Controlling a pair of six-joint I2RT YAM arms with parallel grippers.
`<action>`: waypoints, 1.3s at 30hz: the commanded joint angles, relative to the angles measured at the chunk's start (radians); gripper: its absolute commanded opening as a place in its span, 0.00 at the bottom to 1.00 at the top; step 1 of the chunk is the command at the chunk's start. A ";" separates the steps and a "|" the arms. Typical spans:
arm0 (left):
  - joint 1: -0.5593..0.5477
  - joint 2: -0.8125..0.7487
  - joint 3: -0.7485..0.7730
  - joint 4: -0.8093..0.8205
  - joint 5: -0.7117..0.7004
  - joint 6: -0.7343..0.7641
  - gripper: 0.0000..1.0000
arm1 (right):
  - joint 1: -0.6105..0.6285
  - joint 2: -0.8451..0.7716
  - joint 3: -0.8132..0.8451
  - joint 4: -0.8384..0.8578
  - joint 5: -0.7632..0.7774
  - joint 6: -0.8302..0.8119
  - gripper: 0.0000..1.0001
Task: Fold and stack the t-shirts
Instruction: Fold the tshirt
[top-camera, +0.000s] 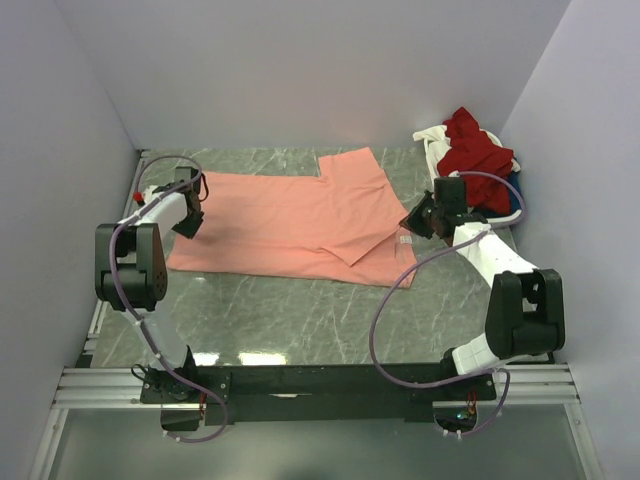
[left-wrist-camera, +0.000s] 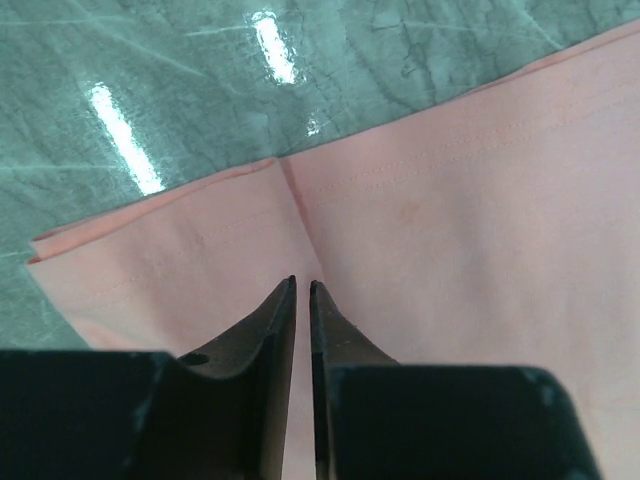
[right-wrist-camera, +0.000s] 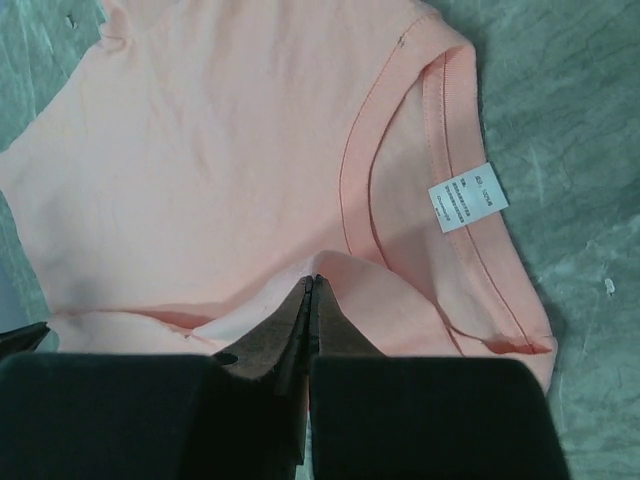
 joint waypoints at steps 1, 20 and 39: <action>-0.001 0.014 0.034 0.024 0.017 0.033 0.20 | -0.009 0.023 0.063 0.032 -0.009 -0.026 0.04; -0.027 -0.359 -0.310 0.197 0.138 0.056 0.69 | 0.310 0.022 -0.127 0.157 0.048 0.008 0.47; -0.031 -0.442 -0.403 0.226 0.163 0.074 0.69 | 0.393 0.151 -0.162 0.260 0.047 0.091 0.46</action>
